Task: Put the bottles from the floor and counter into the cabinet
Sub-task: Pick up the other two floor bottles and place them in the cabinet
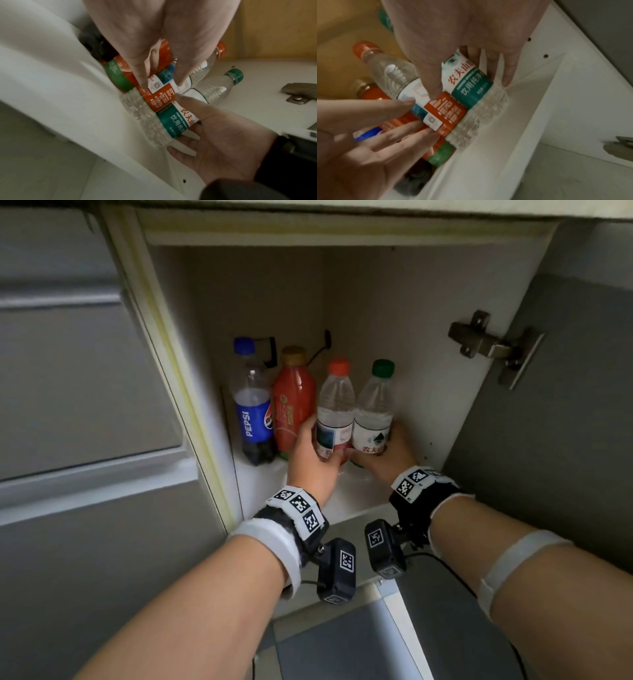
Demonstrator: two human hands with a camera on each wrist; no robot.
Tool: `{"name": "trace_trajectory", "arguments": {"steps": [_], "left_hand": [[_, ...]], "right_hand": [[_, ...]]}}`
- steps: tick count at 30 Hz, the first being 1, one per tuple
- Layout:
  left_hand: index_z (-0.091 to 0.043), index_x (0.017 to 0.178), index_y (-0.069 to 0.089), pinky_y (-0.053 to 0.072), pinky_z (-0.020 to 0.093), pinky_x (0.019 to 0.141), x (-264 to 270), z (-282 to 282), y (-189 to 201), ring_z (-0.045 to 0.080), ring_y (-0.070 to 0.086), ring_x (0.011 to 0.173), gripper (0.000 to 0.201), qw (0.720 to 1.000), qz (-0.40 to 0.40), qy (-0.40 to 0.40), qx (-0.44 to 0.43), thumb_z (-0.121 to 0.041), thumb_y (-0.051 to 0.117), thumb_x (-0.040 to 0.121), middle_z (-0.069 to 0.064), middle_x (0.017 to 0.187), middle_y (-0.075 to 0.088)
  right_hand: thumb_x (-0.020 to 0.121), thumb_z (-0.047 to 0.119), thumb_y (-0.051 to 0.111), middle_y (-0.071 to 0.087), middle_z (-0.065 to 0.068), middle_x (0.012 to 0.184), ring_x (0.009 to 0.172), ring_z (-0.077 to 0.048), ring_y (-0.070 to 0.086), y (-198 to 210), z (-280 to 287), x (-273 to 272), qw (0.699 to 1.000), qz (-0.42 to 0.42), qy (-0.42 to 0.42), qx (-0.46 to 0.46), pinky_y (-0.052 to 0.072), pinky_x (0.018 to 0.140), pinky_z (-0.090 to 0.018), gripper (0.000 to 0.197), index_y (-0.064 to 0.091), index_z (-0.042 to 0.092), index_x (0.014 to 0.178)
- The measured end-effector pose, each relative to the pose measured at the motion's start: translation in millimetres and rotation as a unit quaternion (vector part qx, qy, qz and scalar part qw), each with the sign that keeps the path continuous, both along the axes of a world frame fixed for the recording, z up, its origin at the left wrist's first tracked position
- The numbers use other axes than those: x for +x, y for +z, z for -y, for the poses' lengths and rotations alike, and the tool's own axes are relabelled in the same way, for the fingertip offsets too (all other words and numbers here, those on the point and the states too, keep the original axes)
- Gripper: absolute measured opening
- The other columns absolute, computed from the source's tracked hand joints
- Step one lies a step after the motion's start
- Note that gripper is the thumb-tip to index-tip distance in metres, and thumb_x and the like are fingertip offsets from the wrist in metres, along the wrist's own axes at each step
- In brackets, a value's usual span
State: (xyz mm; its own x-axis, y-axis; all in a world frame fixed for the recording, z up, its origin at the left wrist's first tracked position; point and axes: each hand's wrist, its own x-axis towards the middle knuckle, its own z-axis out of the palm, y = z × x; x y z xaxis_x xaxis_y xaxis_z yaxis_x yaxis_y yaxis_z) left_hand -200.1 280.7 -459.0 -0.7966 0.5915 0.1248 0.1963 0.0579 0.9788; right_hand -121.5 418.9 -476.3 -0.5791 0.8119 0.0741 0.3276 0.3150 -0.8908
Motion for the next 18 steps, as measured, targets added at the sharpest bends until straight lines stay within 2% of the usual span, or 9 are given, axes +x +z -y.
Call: {"name": "trace_trajectory", "arguments": {"steps": [3,5,7,10,12,14,15,17,18], "left_hand": [[-0.017,0.127,0.045,0.051,0.023,0.084,-6.9,13.4,-11.3,0.02,0.064,0.1,0.063,0.995,0.038,0.08,-0.052,-0.02,0.082,0.076,0.005,0.12,0.056],[-0.022,0.123,0.035,0.059,0.039,0.083,-14.3,21.3,-13.5,0.031,0.067,0.096,0.087,0.983,0.109,0.137,-0.048,-0.037,0.087,0.055,0.013,0.124,0.056],[-0.025,0.137,0.025,0.062,0.049,0.075,-21.7,22.5,-15.3,0.036,0.07,0.093,0.11,0.972,0.174,0.154,-0.032,-0.034,0.088,0.047,0.015,0.126,0.056],[-0.025,0.152,0.013,0.062,0.048,0.077,-23.0,23.0,-9.1,0.035,0.072,0.095,0.114,0.972,0.194,0.134,-0.007,-0.019,0.088,0.066,0.02,0.126,0.06],[-0.036,0.152,0.002,0.057,0.053,0.091,-22.7,18.8,-9.4,0.039,0.066,0.108,0.108,0.961,0.253,0.105,0.035,-0.007,0.077,0.08,0.023,0.139,0.049],[-0.051,0.147,-0.01,0.047,0.056,0.102,-18.7,15.2,-4.4,0.047,0.055,0.124,0.105,0.936,0.335,0.07,0.082,0.001,0.063,0.092,0.022,0.151,0.032],[-0.055,0.145,-0.014,0.049,0.054,0.1,-17.9,12.6,-4.9,0.048,0.051,0.127,0.107,0.932,0.344,0.063,0.095,0.001,0.06,0.093,0.02,0.154,0.027],[-0.061,0.143,-0.016,0.059,0.043,0.073,-17.7,7.7,-5.6,0.048,0.052,0.126,0.119,0.931,0.337,0.072,0.119,0.005,0.066,0.087,0.018,0.154,0.029],[-0.062,0.142,-0.014,0.059,0.038,0.062,-21.4,5.3,-10.5,0.046,0.054,0.123,0.123,0.936,0.321,0.082,0.12,0.007,0.068,0.083,0.015,0.15,0.034]], "right_hand": [[0.019,0.083,0.079,0.063,0.009,0.125,0.112,-0.012,0.064,-22.2,7.1,-8.1,0.999,0.027,-0.018,0.009,0.055,0.093,-0.041,0.125,0.045,0.034,0.129],[0.011,0.086,0.073,0.06,0.005,0.126,0.114,-0.017,0.062,-19.5,14.9,-8.0,0.998,0.033,-0.044,0.013,0.054,0.094,-0.043,0.133,0.042,0.033,0.129],[0.011,0.083,0.076,0.056,0.0,0.131,0.119,-0.021,0.059,-13.7,19.2,-10.0,0.997,0.049,-0.058,0.009,0.051,0.097,-0.045,0.14,0.036,0.027,0.133],[0.003,0.088,0.068,0.049,-0.006,0.14,0.126,-0.028,0.054,-7.4,21.8,-15.7,0.995,0.077,-0.066,0.001,0.047,0.101,-0.048,0.16,0.023,0.019,0.14],[0.001,0.085,0.068,0.048,-0.008,0.142,0.128,-0.029,0.052,-4.0,21.6,-18.6,0.993,0.091,-0.074,0.0,0.046,0.103,-0.048,0.163,0.022,0.016,0.142],[0.004,0.081,0.07,0.048,-0.009,0.142,0.128,-0.029,0.052,-1.6,18.6,-21.6,0.993,0.094,-0.071,0.005,0.046,0.103,-0.048,0.161,0.023,0.014,0.142],[0.006,0.08,0.071,0.047,-0.009,0.143,0.128,-0.029,0.052,-1.6,15.8,-23.7,0.993,0.094,-0.066,0.006,0.046,0.103,-0.047,0.159,0.023,0.014,0.143],[0.009,0.078,0.07,0.047,-0.009,0.144,0.129,-0.029,0.052,-0.3,12.3,-28.5,0.994,0.095,-0.057,0.002,0.046,0.103,-0.048,0.156,0.022,0.015,0.143],[0.009,0.077,0.07,0.047,-0.009,0.143,0.128,-0.029,0.052,1.5,12.1,-30.6,0.994,0.096,-0.056,0.0,0.046,0.103,-0.048,0.154,0.023,0.015,0.142]]}}
